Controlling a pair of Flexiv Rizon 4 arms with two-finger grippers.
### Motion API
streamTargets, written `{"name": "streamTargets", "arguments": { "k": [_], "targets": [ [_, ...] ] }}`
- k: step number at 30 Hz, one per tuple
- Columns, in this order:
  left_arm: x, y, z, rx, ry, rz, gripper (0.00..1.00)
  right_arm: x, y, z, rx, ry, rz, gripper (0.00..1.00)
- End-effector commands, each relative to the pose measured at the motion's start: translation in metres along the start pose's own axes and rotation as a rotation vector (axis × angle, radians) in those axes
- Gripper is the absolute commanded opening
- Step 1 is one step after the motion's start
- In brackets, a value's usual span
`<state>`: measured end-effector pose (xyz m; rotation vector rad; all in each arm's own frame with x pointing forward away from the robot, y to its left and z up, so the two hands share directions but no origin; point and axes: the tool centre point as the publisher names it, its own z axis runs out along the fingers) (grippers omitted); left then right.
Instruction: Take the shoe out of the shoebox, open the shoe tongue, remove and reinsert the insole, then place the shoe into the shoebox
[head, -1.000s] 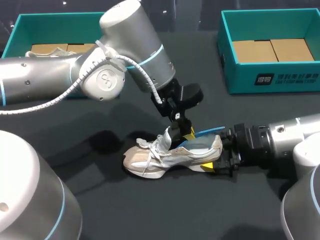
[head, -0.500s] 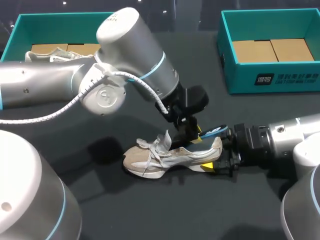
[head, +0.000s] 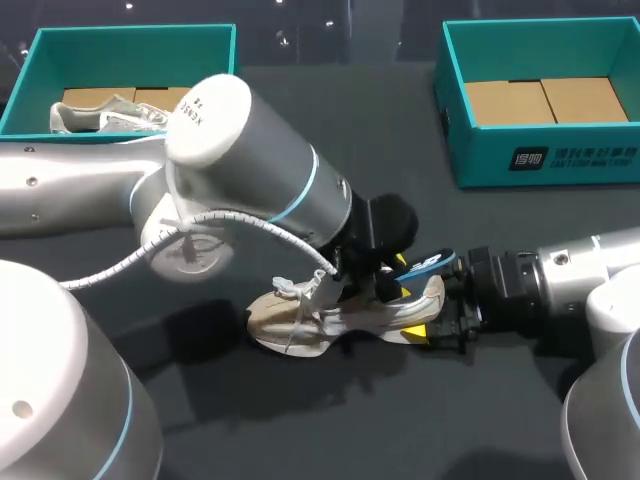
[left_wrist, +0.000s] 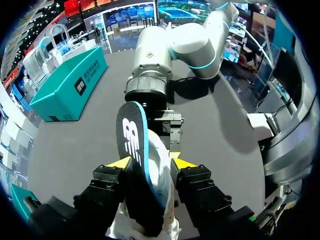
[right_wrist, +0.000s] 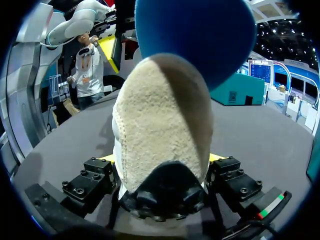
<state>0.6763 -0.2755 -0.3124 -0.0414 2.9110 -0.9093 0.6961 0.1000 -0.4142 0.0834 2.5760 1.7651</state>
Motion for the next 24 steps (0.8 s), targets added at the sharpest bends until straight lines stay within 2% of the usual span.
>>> {"name": "streamTargets", "arguments": {
  "k": [1, 8, 24],
  "targets": [
    [0.003, -0.002, 0.007, -0.002, -0.1, -0.005, 0.49, 0.0, 0.0, 0.001, 0.001, -0.002, 0.0, 0.0],
    [-0.005, -0.003, 0.013, -0.001, -0.152, -0.014, 0.54, 0.0, 0.0, 0.001, 0.001, -0.002, 0.0, 0.0],
    [-0.01, 0.005, 0.03, -0.016, -0.249, -0.005, 0.51, 0.0, 0.0, 0.001, 0.001, -0.002, 0.0, 0.0]
  ]
}}
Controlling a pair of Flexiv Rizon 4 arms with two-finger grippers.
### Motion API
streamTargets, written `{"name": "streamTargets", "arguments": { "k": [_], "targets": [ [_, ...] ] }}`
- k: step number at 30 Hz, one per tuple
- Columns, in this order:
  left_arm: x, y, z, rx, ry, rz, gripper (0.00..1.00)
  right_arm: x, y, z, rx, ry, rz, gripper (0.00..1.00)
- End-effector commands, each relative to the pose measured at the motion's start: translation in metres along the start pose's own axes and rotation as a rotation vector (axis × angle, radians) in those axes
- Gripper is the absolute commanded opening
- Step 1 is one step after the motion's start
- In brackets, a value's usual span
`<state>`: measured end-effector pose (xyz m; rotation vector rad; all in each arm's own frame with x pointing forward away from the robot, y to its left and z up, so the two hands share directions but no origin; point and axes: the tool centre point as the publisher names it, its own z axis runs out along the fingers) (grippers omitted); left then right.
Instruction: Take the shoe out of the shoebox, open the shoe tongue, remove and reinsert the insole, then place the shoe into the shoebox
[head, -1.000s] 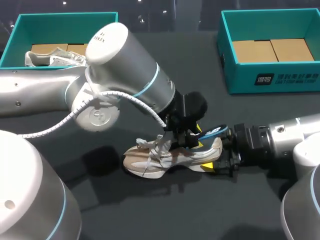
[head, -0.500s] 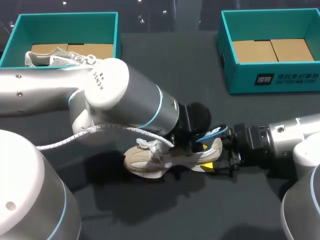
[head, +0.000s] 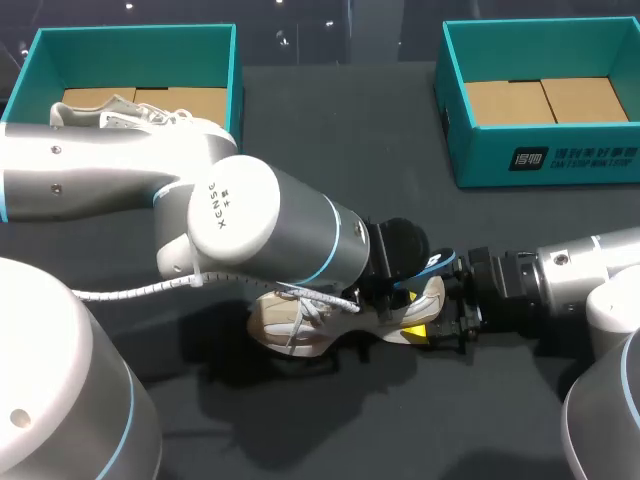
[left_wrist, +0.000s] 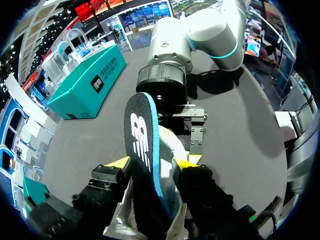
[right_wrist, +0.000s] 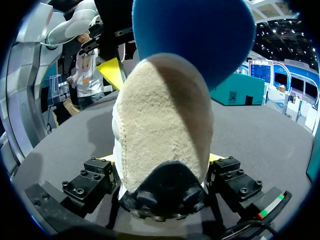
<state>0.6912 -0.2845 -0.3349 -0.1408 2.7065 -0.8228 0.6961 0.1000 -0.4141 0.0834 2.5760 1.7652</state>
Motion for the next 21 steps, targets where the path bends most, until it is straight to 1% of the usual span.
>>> {"name": "streamTargets", "arguments": {
  "k": [1, 15, 17, 20, 21],
  "targets": [
    [0.003, -0.001, 0.005, 0.0, -0.023, -0.005, 0.51, 0.0, 0.0, 0.001, 0.001, -0.002, 0.0, 0.0],
    [-0.003, 0.002, 0.017, 0.01, -0.025, -0.018, 0.48, 0.0, 0.0, 0.001, 0.001, -0.002, 0.0, 0.0],
    [-0.004, 0.001, 0.018, 0.018, -0.026, -0.023, 0.44, 0.0, 0.0, 0.001, 0.001, -0.002, 0.0, 0.0],
    [-0.004, 0.002, 0.019, 0.027, -0.026, -0.027, 0.33, 0.0, 0.0, 0.001, 0.001, -0.002, 0.0, 0.0],
    [-0.004, 0.002, 0.019, 0.03, -0.026, -0.029, 0.28, 0.0, 0.0, 0.001, 0.001, -0.002, 0.0, 0.0]
  ]
}}
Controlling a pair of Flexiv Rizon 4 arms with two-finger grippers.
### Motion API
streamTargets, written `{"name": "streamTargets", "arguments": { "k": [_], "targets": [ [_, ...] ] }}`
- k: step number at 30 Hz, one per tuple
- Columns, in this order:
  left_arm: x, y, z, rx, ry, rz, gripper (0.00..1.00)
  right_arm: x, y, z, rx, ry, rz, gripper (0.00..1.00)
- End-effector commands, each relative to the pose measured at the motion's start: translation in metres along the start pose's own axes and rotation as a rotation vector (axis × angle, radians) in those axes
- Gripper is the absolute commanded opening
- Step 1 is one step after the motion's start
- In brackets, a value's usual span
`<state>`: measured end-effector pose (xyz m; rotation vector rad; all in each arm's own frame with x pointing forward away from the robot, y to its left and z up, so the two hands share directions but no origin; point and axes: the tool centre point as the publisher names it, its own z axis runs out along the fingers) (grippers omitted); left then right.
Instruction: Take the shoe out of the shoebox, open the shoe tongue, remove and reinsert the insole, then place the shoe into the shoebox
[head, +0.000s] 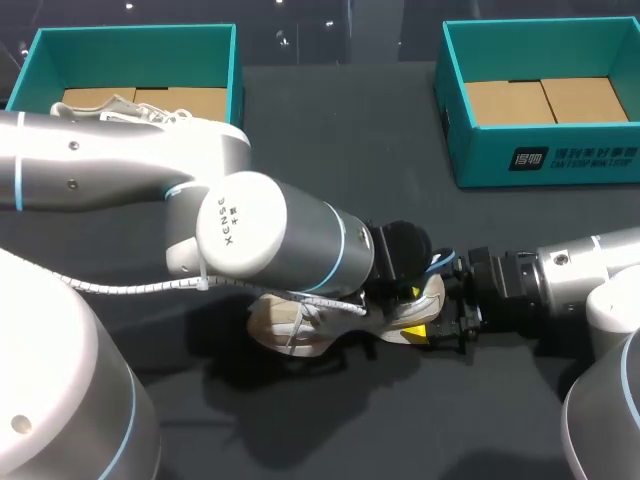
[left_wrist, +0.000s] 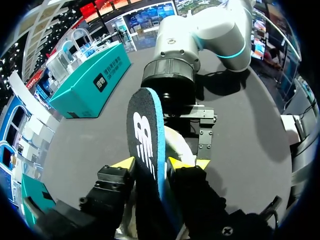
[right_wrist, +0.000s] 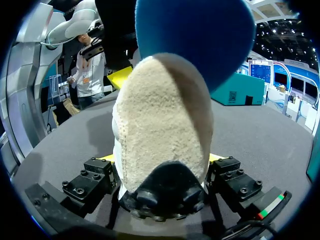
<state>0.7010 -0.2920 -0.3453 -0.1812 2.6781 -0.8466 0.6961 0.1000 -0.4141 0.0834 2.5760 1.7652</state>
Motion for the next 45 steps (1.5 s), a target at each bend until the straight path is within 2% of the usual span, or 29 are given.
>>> {"name": "streamTargets", "arguments": {
  "k": [1, 2, 10, 15, 21, 24, 39, 42, 45],
  "targets": [
    [0.001, 0.002, 0.004, 0.014, 0.001, -0.004, 0.21, 0.0, 0.0, 0.001, 0.001, -0.002, 0.0, 0.0],
    [0.001, 0.003, 0.003, 0.023, 0.001, -0.007, 0.0, 0.0, 0.0, 0.001, 0.001, -0.002, 0.0, 0.0],
    [0.0, -0.001, -0.014, 0.064, 0.023, -0.02, 0.0, 0.0, 0.0, 0.001, 0.001, -0.002, 0.0, 0.0],
    [-0.005, -0.01, -0.028, 0.083, 0.1, -0.055, 0.0, 0.0, 0.0, 0.001, 0.001, -0.002, 0.0, 0.0],
    [-0.009, -0.031, -0.054, 0.131, 0.204, -0.088, 0.0, 0.0, 0.0, 0.001, 0.001, -0.002, 0.0, 0.0],
    [-0.012, -0.053, -0.073, 0.166, 0.22, -0.104, 0.0, 0.0, 0.0, 0.001, 0.001, -0.002, 0.0, 0.0],
    [-0.012, -0.053, -0.073, 0.166, 0.22, -0.104, 0.0, 0.0, 0.0, 0.001, 0.001, -0.002, 0.0, 0.0],
    [-0.018, -0.058, -0.099, 0.27, 0.262, -0.232, 0.0, 0.0, 0.0, 0.001, 0.001, -0.002, 0.0, 0.0],
    [-0.023, -0.07, -0.126, 0.375, 0.234, -0.264, 0.0, 0.0, 0.0, 0.001, 0.001, -0.002, 0.0, 0.0]
  ]
}}
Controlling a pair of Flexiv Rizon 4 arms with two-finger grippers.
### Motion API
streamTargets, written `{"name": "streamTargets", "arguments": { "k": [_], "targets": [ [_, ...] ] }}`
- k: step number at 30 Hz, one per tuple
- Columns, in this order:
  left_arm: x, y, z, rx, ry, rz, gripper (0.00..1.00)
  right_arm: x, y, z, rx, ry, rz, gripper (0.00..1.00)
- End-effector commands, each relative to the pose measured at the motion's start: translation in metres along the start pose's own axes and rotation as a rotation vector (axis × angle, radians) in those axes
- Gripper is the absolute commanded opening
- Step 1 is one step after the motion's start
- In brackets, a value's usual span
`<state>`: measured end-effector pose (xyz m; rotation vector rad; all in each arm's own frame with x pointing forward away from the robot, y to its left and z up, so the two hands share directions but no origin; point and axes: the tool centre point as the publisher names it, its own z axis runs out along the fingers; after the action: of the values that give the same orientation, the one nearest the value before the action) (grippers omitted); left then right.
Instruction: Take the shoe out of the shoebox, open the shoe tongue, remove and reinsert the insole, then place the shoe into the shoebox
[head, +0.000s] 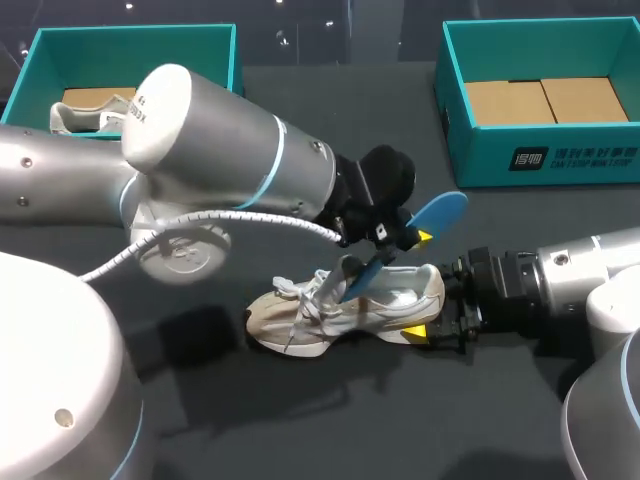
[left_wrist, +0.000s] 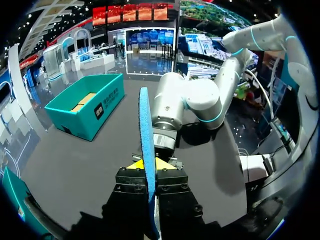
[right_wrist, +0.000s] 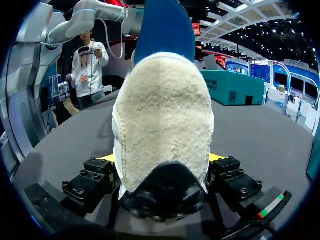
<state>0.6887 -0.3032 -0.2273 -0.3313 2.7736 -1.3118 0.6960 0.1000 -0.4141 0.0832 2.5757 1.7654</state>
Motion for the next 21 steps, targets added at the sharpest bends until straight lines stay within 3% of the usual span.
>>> {"name": "streamTargets", "arguments": {
  "k": [1, 6, 21],
  "targets": [
    [0.004, -0.007, -0.045, 0.173, 0.008, -0.048, 0.0, 0.0, 0.0, 0.001, 0.001, -0.002, 0.0, 0.0],
    [0.01, -0.033, -0.086, 0.328, 0.059, -0.134, 0.0, 0.0, 0.0, 0.001, 0.001, -0.002, 0.0, 0.0],
    [0.01, -0.033, -0.086, 0.328, 0.059, -0.134, 0.0, 0.0, 0.0, 0.001, 0.001, -0.002, 0.0, 0.0]
  ]
}}
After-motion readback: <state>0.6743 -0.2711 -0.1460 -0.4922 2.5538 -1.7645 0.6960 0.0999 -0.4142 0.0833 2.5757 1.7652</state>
